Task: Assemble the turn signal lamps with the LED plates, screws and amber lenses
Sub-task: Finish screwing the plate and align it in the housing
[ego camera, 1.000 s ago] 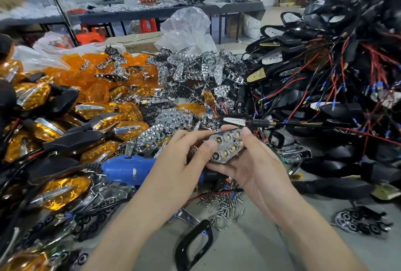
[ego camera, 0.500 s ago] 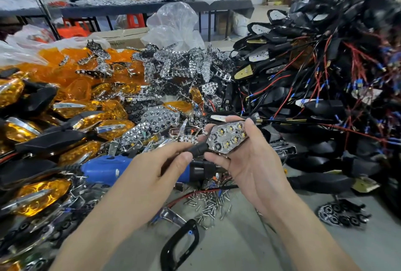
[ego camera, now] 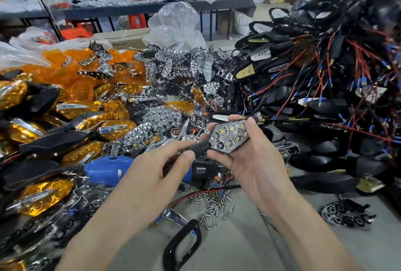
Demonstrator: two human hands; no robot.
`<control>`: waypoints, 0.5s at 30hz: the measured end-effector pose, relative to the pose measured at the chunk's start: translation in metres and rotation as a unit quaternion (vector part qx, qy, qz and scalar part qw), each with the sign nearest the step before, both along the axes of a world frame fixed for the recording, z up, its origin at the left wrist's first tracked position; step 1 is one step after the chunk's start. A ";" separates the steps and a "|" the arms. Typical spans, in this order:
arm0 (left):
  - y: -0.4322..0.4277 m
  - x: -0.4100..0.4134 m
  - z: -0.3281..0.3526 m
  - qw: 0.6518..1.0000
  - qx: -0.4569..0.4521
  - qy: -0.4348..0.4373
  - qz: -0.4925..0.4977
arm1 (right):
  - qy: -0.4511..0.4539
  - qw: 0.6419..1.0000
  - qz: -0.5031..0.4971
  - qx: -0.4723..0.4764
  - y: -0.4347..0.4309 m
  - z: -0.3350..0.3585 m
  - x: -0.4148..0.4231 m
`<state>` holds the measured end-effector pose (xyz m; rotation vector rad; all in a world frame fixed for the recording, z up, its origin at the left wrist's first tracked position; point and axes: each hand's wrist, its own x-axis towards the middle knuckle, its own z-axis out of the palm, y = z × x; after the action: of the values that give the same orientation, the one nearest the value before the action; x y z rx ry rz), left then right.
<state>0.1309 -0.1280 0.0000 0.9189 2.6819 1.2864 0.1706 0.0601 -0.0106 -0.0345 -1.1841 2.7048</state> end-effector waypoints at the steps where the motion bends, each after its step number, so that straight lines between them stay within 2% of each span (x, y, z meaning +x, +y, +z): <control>1: 0.000 0.000 0.000 1.000 0.005 0.002 -0.001 | 0.002 1.000 -0.006 0.003 0.000 0.000 0.000; 6: 0.015 -0.001 0.005 0.999 0.035 0.025 -0.006 | 0.026 0.999 -0.023 0.038 -0.007 -0.003 0.001; 15: 0.041 -0.004 0.007 0.999 0.027 -0.019 0.014 | 0.037 0.991 -0.042 0.121 -0.011 -0.011 0.000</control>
<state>0.1267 -0.0867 0.0072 0.8578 2.6525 1.3748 0.1703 0.0496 -0.0216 0.0480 -1.4452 2.4495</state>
